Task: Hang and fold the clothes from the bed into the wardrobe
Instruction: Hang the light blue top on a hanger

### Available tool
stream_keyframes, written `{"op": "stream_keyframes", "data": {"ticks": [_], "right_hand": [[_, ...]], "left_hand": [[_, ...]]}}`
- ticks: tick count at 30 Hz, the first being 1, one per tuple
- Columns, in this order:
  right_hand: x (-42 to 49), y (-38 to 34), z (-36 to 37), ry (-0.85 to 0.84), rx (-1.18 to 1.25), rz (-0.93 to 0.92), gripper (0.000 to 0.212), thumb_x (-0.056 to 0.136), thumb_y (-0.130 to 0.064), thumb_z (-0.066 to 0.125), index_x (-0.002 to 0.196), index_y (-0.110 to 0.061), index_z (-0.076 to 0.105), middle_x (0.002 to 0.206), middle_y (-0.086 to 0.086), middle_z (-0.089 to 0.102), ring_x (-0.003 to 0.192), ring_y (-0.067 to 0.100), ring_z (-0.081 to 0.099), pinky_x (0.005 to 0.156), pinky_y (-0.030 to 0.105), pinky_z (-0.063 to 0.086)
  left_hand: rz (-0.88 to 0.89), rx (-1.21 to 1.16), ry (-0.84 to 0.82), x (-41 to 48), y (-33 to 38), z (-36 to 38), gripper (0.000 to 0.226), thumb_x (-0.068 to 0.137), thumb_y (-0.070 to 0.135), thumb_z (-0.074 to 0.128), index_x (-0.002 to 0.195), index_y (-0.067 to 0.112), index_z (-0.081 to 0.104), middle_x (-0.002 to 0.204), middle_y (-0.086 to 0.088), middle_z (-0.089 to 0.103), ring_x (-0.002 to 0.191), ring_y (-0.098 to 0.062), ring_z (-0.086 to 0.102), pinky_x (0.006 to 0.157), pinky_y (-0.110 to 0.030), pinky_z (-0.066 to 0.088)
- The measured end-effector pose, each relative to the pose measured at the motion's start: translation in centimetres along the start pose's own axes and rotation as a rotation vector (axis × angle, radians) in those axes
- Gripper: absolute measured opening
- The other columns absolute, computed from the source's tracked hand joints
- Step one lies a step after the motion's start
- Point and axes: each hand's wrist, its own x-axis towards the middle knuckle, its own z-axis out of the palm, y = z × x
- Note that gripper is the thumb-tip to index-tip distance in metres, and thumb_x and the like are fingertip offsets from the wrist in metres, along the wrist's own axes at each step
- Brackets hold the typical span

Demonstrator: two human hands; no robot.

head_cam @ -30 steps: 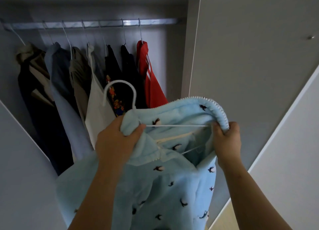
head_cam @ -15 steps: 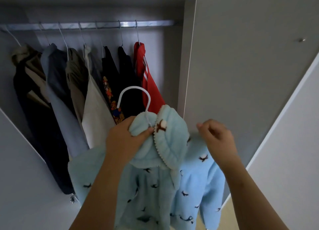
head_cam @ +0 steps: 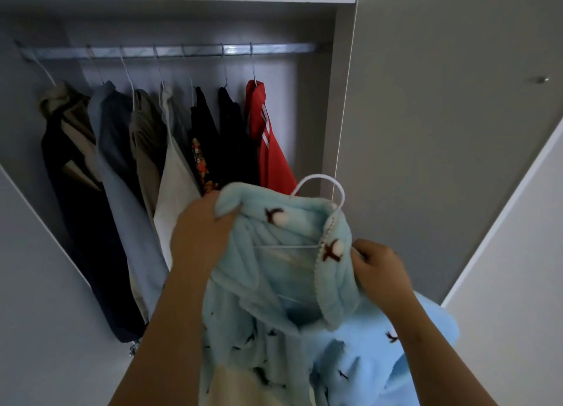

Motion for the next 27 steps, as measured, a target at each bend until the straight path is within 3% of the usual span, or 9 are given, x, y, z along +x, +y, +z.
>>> {"op": "stream_keyframes", "data": {"ticks": [4, 7, 9, 12, 15, 17, 21, 24, 27], "right_hand": [[-0.2, -0.6, 1.4, -0.065, -0.130, -0.027, 0.037, 0.086, -0.048, 0.046, 0.057, -0.025, 0.046, 0.052, -0.011, 0.048, 0.052, 0.003, 0.045, 0.049, 0.021, 0.031], [-0.2, -0.3, 1.3, -0.014, -0.108, 0.056, 0.037, 0.084, -0.047, 0.049, 0.055, -0.023, 0.047, 0.051, -0.010, 0.048, 0.052, 0.004, 0.045, 0.049, 0.022, 0.030], [-0.3, 0.5, 0.4, 0.042, -0.064, 0.144, 0.035, 0.083, -0.042, 0.052, 0.057, -0.019, 0.051, 0.053, -0.008, 0.050, 0.054, 0.009, 0.046, 0.051, 0.023, 0.033], [-0.3, 1.4, -0.8, 0.136, 0.034, 0.197, 0.038, 0.082, -0.038, 0.055, 0.052, -0.015, 0.048, 0.048, -0.005, 0.046, 0.050, 0.011, 0.041, 0.050, 0.023, 0.032], [-0.1, 1.3, -1.5, 0.182, 0.086, 0.191, 0.039, 0.070, -0.045, 0.048, 0.049, -0.013, 0.042, 0.043, -0.004, 0.039, 0.049, 0.011, 0.034, 0.051, 0.026, 0.031], [-0.1, 1.5, -1.8, 0.166, 0.099, 0.176, 0.040, 0.077, -0.039, 0.054, 0.047, -0.016, 0.043, 0.040, -0.005, 0.038, 0.050, 0.011, 0.032, 0.052, 0.027, 0.030], [-0.5, 2.1, -2.7, 0.073, 0.055, 0.189, 0.036, 0.076, -0.045, 0.044, 0.053, -0.019, 0.055, 0.049, -0.007, 0.053, 0.056, 0.016, 0.045, 0.056, 0.029, 0.036], [-0.4, 2.6, -2.9, -0.035, -0.096, 0.226, 0.029, 0.091, -0.025, 0.045, 0.067, -0.012, 0.056, 0.070, 0.008, 0.059, 0.071, 0.025, 0.052, 0.064, 0.030, 0.038], [-0.7, 3.0, -2.6, -0.016, -0.030, 0.242, 0.033, 0.091, -0.014, 0.049, 0.059, -0.009, 0.052, 0.067, 0.010, 0.059, 0.069, 0.024, 0.051, 0.063, 0.030, 0.038]], "left_hand": [[-0.080, -0.183, 0.081, -0.1, 1.8, 1.8, 0.017, 0.092, 0.023, 0.053, 0.105, 0.013, 0.053, 0.098, -0.003, 0.055, 0.086, -0.017, 0.050, 0.070, -0.021, 0.033], [-0.302, -0.656, -0.324, -1.1, 2.6, 3.1, 0.018, 0.090, 0.029, 0.056, 0.104, 0.017, 0.056, 0.107, -0.005, 0.062, 0.096, -0.021, 0.061, 0.084, -0.034, 0.051], [-0.238, -0.854, -0.494, -1.7, 1.4, 3.2, 0.020, 0.087, 0.031, 0.055, 0.103, 0.022, 0.063, 0.105, -0.003, 0.068, 0.097, -0.014, 0.065, 0.083, -0.025, 0.053], [0.049, -0.260, -0.211, -1.5, -2.3, 4.0, 0.018, 0.094, 0.024, 0.050, 0.106, 0.030, 0.062, 0.114, 0.011, 0.058, 0.103, 0.000, 0.055, 0.091, -0.009, 0.039], [-0.038, 0.173, -0.159, -1.7, -3.4, 5.2, 0.035, 0.097, 0.039, 0.036, 0.113, 0.020, 0.061, 0.124, -0.002, 0.053, 0.117, -0.022, 0.047, 0.106, -0.041, 0.030], [-0.042, 0.300, -0.037, -2.0, -2.7, 5.6, 0.056, 0.095, 0.049, 0.023, 0.082, 0.011, 0.063, 0.094, -0.009, 0.063, 0.093, -0.027, 0.056, 0.097, -0.043, 0.033], [0.056, 0.071, -0.108, -1.7, -2.4, 4.8, 0.058, 0.096, 0.047, 0.038, 0.046, 0.017, 0.037, 0.050, 0.002, 0.047, 0.055, -0.020, 0.048, 0.057, -0.033, 0.037], [0.046, 0.073, -0.353, -0.4, -2.3, 3.7, 0.056, 0.092, 0.041, 0.049, 0.042, 0.020, 0.035, 0.045, 0.006, 0.040, 0.047, -0.010, 0.040, 0.050, -0.026, 0.031], [-0.098, -0.002, -0.212, -0.3, -1.2, 2.7, 0.055, 0.093, 0.041, 0.048, 0.044, 0.019, 0.036, 0.046, 0.004, 0.039, 0.051, -0.014, 0.041, 0.053, -0.029, 0.030]]}}
